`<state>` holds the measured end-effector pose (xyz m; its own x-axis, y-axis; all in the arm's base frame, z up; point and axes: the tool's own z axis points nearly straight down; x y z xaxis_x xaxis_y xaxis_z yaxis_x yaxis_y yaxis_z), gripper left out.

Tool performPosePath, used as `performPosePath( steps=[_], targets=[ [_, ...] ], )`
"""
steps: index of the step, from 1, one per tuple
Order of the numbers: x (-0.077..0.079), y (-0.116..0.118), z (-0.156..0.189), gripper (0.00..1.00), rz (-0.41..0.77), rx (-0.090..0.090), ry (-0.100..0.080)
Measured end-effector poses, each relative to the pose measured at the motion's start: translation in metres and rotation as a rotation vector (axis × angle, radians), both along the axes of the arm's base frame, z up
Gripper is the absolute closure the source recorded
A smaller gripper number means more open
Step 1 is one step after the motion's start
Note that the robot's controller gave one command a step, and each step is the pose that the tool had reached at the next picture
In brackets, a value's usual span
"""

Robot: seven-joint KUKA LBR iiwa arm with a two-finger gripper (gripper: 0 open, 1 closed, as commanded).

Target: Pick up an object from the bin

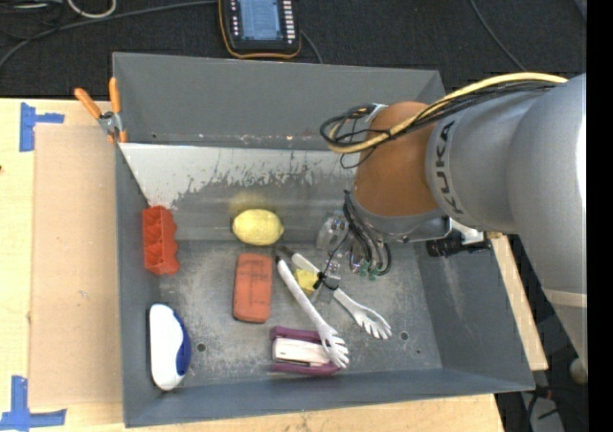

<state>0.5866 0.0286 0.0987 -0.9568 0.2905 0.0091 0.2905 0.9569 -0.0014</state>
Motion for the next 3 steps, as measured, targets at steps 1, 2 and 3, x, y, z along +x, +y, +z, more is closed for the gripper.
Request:
performPosePath(
  steps=[1,2,3],
  targets=[
    [-0.007,0.003,-0.029,0.0,-0.038,-0.003,-0.015],
    [0.003,0.014,-0.028,1.0,-0.154,-0.001,-0.007],
    [0.003,0.015,-0.028,1.0,-0.153,-0.001,-0.008]
  ],
)
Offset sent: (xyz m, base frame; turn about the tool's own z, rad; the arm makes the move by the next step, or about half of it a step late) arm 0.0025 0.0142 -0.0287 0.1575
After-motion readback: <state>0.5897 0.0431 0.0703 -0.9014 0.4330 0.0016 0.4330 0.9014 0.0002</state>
